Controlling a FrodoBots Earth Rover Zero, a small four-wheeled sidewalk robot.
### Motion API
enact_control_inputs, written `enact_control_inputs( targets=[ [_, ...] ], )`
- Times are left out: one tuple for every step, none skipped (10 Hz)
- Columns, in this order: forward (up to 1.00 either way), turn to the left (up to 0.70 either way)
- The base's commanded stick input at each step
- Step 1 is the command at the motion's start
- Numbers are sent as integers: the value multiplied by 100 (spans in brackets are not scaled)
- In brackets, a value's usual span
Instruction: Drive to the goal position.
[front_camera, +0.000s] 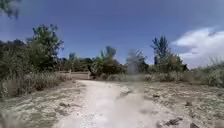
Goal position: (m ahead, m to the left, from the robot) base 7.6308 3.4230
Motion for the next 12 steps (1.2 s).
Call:
enact_control_inputs(
  targets=[
    [45, 2],
    [45, 2],
    [45, 2],
    [45, 12],
    [45, 27],
    [45, 27],
    [45, 27],
    [45, 23],
    [45, 10],
    [45, 3],
    [45, 3],
    [45, 3]
  ],
)
